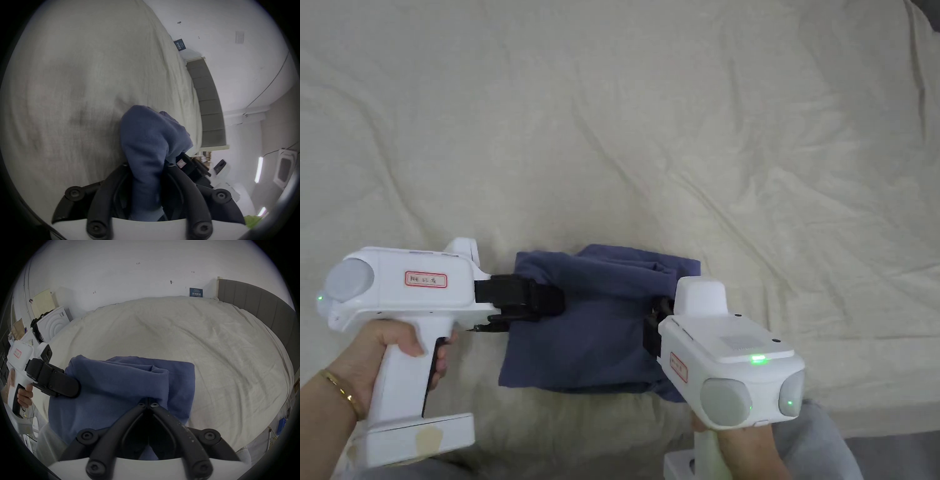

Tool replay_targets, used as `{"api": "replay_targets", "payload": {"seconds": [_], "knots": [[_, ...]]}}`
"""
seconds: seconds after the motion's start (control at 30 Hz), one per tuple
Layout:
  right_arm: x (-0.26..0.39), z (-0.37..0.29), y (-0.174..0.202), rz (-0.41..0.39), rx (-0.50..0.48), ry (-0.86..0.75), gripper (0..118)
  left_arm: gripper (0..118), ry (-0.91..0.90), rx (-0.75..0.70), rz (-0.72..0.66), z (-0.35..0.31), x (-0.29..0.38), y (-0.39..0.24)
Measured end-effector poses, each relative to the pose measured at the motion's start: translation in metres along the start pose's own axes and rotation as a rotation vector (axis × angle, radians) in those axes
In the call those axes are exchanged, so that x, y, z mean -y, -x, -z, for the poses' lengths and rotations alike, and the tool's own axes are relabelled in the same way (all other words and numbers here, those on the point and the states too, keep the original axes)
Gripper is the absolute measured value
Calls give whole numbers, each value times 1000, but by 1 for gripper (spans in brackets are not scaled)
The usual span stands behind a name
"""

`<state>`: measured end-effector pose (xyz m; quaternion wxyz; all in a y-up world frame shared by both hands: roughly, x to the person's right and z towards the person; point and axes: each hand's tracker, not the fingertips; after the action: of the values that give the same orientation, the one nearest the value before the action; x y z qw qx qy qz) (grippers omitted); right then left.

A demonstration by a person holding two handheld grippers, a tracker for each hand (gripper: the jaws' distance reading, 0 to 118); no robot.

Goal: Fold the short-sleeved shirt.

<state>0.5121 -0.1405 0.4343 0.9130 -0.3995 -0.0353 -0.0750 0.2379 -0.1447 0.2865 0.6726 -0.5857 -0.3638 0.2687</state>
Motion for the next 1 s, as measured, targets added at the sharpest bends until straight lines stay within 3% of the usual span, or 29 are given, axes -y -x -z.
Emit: {"api": "replay_targets", "payload": {"seconds": [0.13, 0.23, 0.3, 0.57, 0.8, 0.87, 0.93, 1.0], "knots": [[-15, -19, 1, 19, -28, -25, 1, 21, -18, -126, -132, -19, -4, -28], [-38, -54, -4, 39, -70, -140, 1, 21, -84, -186, 6, -62, -6, -38], [-53, -76, -7, 25, -78, -205, 1, 21, -108, -269, 17, -98, -11, -34], [-88, -115, -18, 25, -43, -333, 1, 21, -224, -691, -48, -265, -44, 54], [-90, -95, -10, 48, 10, -274, 2, 22, -350, -1132, -143, -343, -84, 133], [-89, -84, -5, 41, 17, -244, 1, 33, -365, -1238, -148, -351, -92, 152], [-89, -75, 0, 42, 13, -223, 1, 60, -420, -1356, -131, -352, -95, 163], [-89, -69, 5, 41, 4, -211, 1, 74, -476, -1438, -116, -353, -94, 168]]}}
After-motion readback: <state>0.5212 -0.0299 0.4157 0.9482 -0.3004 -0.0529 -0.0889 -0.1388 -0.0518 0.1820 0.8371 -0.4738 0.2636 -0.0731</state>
